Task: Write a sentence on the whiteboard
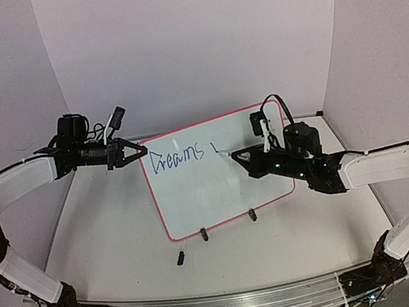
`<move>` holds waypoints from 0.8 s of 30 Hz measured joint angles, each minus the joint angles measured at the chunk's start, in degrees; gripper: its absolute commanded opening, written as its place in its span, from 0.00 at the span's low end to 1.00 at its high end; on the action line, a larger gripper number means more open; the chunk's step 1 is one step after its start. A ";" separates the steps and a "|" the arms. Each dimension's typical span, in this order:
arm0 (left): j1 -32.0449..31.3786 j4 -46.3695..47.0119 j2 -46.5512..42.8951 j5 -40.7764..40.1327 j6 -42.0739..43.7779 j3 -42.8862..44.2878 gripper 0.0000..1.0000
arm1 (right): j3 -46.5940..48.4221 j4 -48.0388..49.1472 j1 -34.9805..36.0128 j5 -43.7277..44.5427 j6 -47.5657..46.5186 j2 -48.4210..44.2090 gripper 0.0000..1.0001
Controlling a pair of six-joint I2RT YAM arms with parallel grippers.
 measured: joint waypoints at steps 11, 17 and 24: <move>-0.04 -0.02 0.00 0.00 0.02 0.00 0.00 | 1.51 -0.46 0.00 2.84 -1.27 -0.79 0.00; -0.09 0.00 0.00 0.00 0.04 0.02 0.00 | 2.38 -0.37 0.00 3.52 -1.49 -0.76 0.00; -0.09 0.00 0.00 0.00 0.04 0.02 0.00 | 2.23 -0.37 0.00 3.67 -1.40 -0.79 0.00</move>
